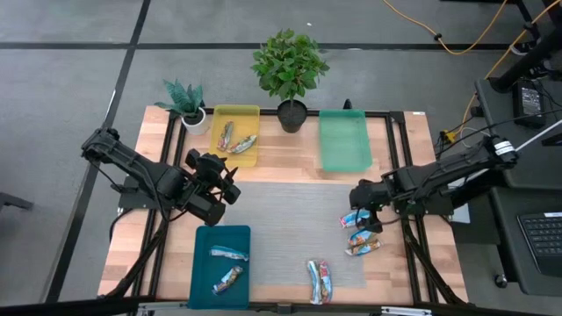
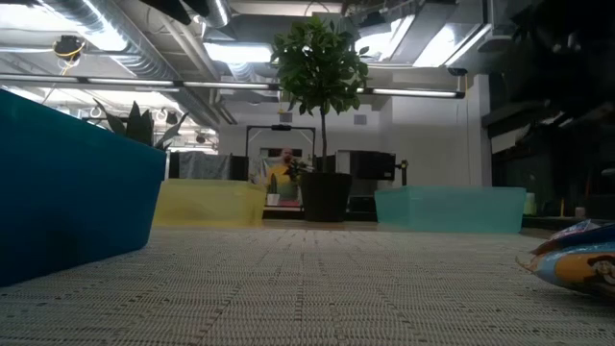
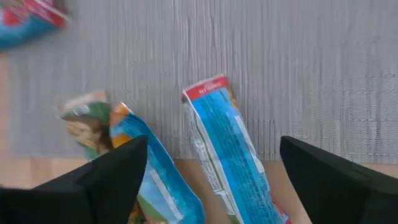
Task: Pick and place Granola Bars by type
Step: Put the red granola bar into the yellow transparent bin
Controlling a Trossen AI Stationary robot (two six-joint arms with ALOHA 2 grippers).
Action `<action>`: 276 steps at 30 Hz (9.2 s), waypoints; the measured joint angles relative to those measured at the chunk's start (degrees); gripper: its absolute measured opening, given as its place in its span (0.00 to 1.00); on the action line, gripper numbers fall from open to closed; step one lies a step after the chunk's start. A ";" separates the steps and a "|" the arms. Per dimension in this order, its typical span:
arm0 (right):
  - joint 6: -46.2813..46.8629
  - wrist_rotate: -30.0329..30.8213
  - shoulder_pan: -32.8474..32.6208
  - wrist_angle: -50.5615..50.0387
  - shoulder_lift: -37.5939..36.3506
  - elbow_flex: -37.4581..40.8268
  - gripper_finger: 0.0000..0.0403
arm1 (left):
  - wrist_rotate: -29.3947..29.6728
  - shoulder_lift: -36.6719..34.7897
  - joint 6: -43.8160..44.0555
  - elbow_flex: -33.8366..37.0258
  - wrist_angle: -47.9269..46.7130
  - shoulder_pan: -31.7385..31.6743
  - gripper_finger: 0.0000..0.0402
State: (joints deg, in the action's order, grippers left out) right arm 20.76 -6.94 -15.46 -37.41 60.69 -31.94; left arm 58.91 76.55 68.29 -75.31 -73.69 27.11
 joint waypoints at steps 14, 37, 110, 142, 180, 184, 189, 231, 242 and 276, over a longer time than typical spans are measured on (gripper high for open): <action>-2.51 1.50 0.00 2.11 11.63 -0.02 0.91 | 0.07 0.00 -0.02 0.00 0.02 0.00 0.48; -1.30 5.39 0.04 2.19 16.24 -0.11 0.54 | 0.12 0.02 -0.02 0.00 0.02 0.00 0.47; -17.01 13.70 13.04 20.27 -4.79 -36.20 0.10 | -30.31 0.04 -57.11 0.00 60.43 -16.97 0.55; -13.36 -5.37 21.60 53.88 12.26 -36.17 0.10 | -49.94 3.65 -64.09 -0.04 79.64 -25.36 0.83; -13.79 -11.98 21.75 55.74 11.85 -36.17 0.22 | -53.46 4.87 -63.73 0.02 82.66 -28.35 0.13; -13.79 -16.22 21.73 52.66 9.76 -36.17 0.40 | -53.50 4.87 -63.69 0.02 82.75 -28.33 0.13; -15.51 -12.06 22.24 41.82 5.15 -36.17 0.57 | -53.10 4.87 -63.47 0.02 82.82 -28.37 0.13; -21.66 8.86 22.36 4.92 -11.35 -36.17 0.44 | -32.03 -11.58 -41.22 -2.09 24.69 -43.41 0.13; -21.25 8.86 22.36 4.92 -11.35 -36.17 0.44 | -41.85 -10.77 -42.51 1.22 24.69 -54.69 0.13; -25.60 8.79 22.36 0.87 -11.30 -36.17 0.44 | -43.58 11.23 -46.58 18.51 30.67 -60.75 0.21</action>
State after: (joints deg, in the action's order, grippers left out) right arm -4.84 1.85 6.90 -36.53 49.39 -68.12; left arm 15.32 87.79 21.71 -56.80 -43.03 -33.64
